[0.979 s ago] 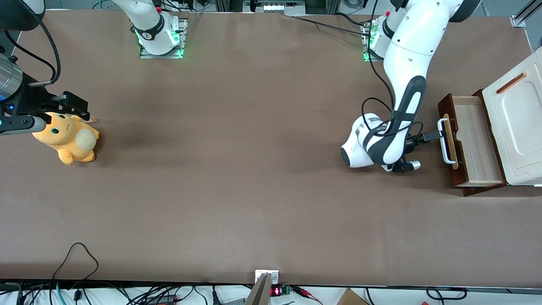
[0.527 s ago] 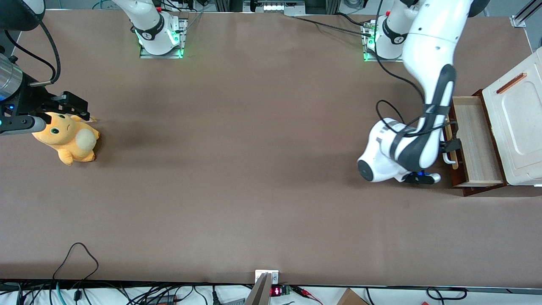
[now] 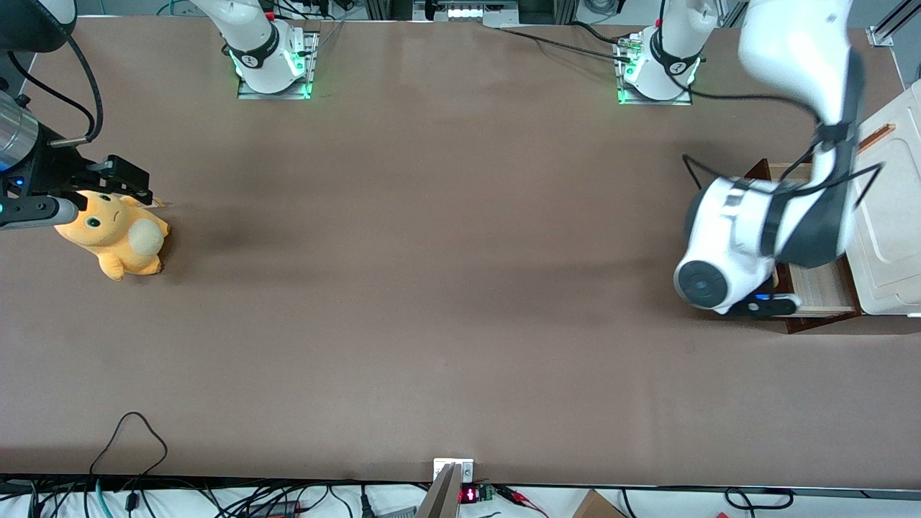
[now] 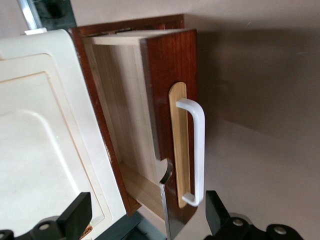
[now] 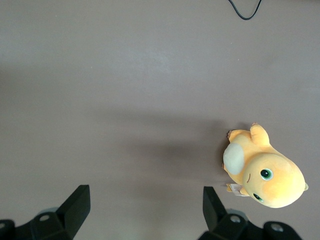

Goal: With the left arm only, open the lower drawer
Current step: 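Open the left gripper and lift it off the handle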

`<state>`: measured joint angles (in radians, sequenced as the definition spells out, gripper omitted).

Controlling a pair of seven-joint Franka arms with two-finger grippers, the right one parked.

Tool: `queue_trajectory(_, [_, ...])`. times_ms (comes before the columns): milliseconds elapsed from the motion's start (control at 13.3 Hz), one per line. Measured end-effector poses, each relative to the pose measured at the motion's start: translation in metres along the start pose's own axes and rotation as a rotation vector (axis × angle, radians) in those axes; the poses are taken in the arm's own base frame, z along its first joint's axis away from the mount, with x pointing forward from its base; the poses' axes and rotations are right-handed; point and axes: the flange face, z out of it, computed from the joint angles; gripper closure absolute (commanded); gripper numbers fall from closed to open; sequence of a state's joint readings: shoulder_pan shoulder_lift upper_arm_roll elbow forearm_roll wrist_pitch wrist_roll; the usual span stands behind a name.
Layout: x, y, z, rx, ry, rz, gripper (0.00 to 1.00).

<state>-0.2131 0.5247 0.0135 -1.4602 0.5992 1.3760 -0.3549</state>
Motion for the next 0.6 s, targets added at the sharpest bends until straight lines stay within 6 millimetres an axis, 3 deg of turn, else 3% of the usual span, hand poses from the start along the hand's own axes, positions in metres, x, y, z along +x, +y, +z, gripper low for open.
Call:
queue_trajectory(226, [-0.021, -0.041, -0.035, -0.133, 0.043, 0.018, 0.0])
queue_trajectory(602, [-0.051, -0.1, -0.063, -0.363, 0.076, -0.016, 0.0])
